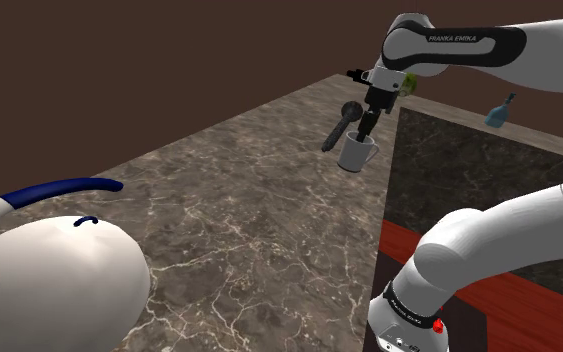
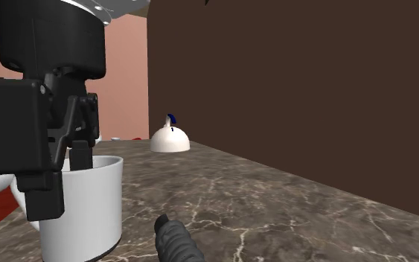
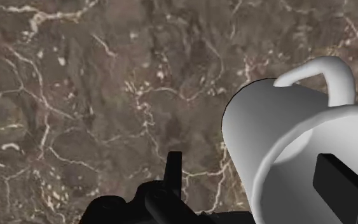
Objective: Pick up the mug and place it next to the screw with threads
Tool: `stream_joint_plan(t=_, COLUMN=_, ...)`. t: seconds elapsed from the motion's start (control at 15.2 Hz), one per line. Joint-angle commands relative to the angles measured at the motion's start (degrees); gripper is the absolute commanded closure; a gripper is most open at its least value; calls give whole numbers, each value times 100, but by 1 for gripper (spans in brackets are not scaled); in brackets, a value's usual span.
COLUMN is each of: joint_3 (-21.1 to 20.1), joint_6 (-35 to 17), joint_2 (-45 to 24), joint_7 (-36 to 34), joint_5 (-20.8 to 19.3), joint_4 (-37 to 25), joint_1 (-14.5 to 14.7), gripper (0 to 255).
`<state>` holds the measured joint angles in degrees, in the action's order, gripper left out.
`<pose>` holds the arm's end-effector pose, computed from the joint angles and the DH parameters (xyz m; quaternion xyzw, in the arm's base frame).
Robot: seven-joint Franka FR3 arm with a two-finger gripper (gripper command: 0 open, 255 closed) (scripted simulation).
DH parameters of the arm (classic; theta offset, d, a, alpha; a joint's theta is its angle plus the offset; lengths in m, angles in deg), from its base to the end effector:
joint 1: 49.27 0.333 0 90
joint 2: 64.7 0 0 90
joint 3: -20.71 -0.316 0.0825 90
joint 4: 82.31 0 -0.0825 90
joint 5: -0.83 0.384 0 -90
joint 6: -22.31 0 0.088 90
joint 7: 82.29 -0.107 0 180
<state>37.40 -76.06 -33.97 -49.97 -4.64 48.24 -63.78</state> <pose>0.3229 -0.2246 0.5429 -0.9987 -0.0389 0.0048 0.0337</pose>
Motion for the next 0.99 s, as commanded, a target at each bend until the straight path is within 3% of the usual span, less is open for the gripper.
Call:
stream_joint_plan(t=0.0, joint_3=0, joint_6=0, joint_2=0, joint_7=0, joint_5=0, joint_4=0, joint_1=0, gripper=0)
stream_joint_plan(t=0.13, joint_3=0, joint_6=0, joint_2=0, joint_7=0, joint_5=0, joint_4=0, joint_1=0, gripper=0)
stream_joint_plan(t=0.4, joint_3=-31, joint_6=705, joint_2=-112, joint_7=27, joint_5=51, joint_4=-817, joint_1=31, gripper=0)
stream_joint_plan(t=0.92, joint_3=-31, joint_6=705, joint_2=-112, joint_7=27, joint_5=51, joint_4=-817, joint_1=31, gripper=0)
